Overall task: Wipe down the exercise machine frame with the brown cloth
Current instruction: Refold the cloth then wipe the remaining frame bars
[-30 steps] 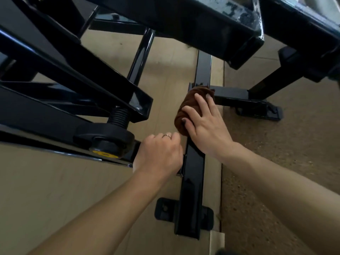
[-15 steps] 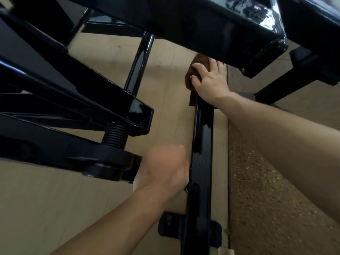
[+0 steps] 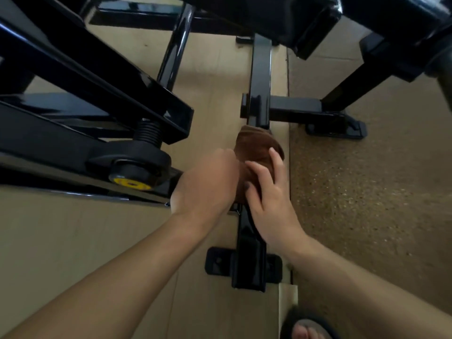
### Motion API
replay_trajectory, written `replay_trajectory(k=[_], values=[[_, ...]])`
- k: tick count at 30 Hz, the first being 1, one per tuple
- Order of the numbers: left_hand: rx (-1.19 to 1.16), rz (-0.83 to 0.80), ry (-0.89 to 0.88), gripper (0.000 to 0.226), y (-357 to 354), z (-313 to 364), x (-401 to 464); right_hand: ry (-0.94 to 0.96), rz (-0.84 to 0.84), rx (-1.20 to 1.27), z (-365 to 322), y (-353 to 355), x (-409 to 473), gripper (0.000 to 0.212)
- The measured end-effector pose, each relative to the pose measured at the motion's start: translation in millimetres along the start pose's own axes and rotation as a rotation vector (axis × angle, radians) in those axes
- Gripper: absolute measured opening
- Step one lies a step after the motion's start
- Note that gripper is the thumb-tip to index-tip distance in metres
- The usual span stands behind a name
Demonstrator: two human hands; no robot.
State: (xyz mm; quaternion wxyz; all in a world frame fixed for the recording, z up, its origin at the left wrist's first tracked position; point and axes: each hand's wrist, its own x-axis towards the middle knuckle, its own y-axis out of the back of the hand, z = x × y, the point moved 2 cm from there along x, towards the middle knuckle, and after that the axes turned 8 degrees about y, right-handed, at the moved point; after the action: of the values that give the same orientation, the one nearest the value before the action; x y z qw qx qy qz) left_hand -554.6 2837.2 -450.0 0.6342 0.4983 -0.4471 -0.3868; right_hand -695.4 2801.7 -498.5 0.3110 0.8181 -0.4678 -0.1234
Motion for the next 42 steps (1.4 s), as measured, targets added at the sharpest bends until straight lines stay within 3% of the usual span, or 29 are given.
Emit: replay_trajectory(k=[4,10,14,18,25,30,36,42], values=[[0.059,-0.022,-0.042,0.024,-5.7,-1.6,-1.2,-0.009,0.006,0.042,-11.5,-3.9,-61.2,0.042],[0.036,0.048,-0.082,0.030,-8.3,-1.7,-0.3,0.101,-0.059,-0.101,-24.3,-12.9,-130.3,0.044],[0.048,0.059,-0.096,0.028,-9.6,-2.3,0.3,0.100,-0.061,-0.066,-16.9,-7.0,-107.7,0.049],[0.040,0.057,-0.086,0.025,-8.9,-1.7,-0.7,-0.008,-0.030,0.026,-1.2,2.3,-30.8,0.053],[0.079,0.039,-0.088,0.028,-8.3,-0.3,-0.9,-0.066,0.044,-0.118,16.5,13.4,119.2,0.053],[0.092,0.022,-0.083,0.030,-9.5,-0.1,1.4,-0.024,0.081,-0.149,6.7,9.9,78.7,0.050],[0.112,0.005,-0.122,0.027,-12.2,-0.8,2.0,-0.007,-0.006,-0.160,-4.1,2.0,-14.3,0.056],[0.126,0.017,-0.104,0.028,-13.6,-0.1,1.3,0.060,-0.023,-0.208,11.7,12.0,28.1,0.056]])
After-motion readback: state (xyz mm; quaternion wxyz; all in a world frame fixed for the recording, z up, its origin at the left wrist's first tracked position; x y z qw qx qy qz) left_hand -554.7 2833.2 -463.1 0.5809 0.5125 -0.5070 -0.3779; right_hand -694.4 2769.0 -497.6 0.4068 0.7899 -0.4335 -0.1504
